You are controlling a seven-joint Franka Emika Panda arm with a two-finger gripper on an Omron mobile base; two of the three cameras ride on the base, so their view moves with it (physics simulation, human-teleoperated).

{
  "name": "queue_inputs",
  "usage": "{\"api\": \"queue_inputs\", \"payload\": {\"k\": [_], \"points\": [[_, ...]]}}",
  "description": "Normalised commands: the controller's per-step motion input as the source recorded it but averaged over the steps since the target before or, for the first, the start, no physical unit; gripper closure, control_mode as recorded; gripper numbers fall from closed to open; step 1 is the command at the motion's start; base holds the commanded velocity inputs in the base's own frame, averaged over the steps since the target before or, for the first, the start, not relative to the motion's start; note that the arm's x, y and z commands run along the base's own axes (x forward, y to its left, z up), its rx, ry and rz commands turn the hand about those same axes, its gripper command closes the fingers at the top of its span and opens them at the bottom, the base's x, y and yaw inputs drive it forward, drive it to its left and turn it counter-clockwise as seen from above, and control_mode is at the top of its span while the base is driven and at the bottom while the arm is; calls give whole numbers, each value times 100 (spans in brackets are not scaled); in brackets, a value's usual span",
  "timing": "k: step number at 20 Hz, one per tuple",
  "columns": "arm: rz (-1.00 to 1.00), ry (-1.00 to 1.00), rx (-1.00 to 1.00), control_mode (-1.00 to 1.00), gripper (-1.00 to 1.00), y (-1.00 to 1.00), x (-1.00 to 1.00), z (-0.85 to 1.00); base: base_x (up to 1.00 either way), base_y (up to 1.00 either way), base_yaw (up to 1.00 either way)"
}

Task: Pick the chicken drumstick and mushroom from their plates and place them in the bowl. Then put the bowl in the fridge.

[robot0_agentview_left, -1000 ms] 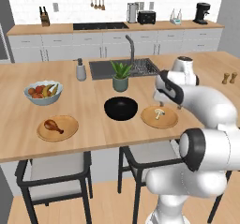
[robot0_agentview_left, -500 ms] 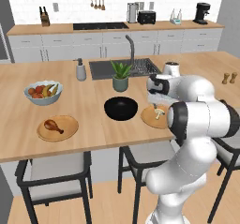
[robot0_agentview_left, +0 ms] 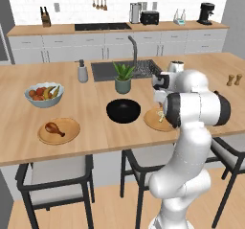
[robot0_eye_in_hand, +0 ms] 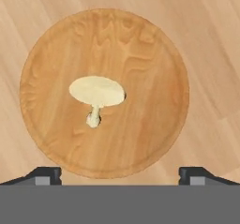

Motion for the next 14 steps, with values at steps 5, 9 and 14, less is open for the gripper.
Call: {"api": "queue_inputs", "payload": {"k": [5, 9, 14], "points": [[34, 10, 0, -100, -100, 0, 73, -42, 0, 0, 0], [23, 5, 0, -100, -100, -2, 61, -53, 0, 0, 0], [9, 0, 0, -100, -100, -3, 55, -34, 0, 0, 0]]}}
